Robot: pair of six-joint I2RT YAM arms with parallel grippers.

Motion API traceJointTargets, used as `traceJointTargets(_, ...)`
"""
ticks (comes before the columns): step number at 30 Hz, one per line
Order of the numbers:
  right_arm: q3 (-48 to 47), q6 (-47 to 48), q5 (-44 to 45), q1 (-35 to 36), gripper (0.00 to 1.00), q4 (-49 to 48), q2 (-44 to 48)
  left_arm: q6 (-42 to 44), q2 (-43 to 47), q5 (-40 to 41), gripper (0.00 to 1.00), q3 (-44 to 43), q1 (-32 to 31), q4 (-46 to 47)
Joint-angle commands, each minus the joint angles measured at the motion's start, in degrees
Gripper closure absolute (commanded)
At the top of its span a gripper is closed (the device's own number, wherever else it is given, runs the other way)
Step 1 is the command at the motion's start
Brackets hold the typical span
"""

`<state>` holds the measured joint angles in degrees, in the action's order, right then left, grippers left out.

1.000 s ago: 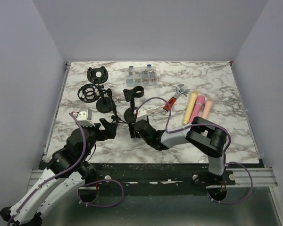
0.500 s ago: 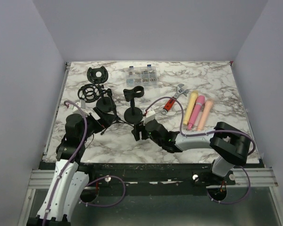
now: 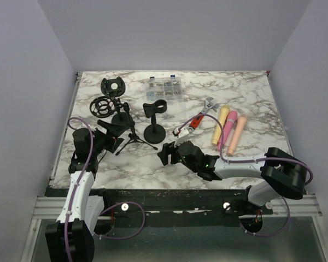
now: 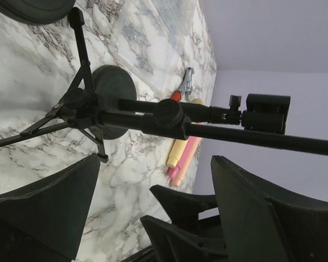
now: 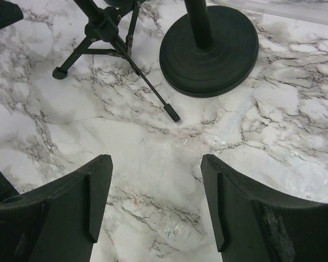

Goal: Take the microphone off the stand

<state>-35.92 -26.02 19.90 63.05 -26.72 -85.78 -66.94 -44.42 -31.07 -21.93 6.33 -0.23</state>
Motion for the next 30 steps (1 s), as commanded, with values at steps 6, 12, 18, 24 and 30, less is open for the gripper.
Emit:
traceJointTargets(6, 1.17, -1.03, -1.15, 0.32, 0.27, 0.44, 1.33, -13.93, -2.69, 5.42, 0.22, 0.20, 0.79, 6.03)
traceJointTargets(12, 1.45, -0.93, -0.51, 0.31, 0.27, 0.61, 0.98, -9.31, -8.61, 0.11, 0.27, 2.47, 0.89, 24.76)
traceJointTargets(18, 2.46, -0.81, -0.26, 0.25, 0.27, 1.23, 1.98, -4.18, -18.14, -5.95, 0.28, 8.13, 3.29, 50.93)
traceJointTargets(24, 3.94, -0.66, 0.68, 0.27, 0.26, 1.47, 3.46, -14.23, -37.03, -15.56, 0.44, 8.29, 4.22, 85.10)
traceJointTargets(30, 3.81, -0.20, 0.51, 0.26, 0.27, 1.84, 4.11, -17.33, -43.74, -17.14, 0.47, 7.74, 3.87, 91.61)
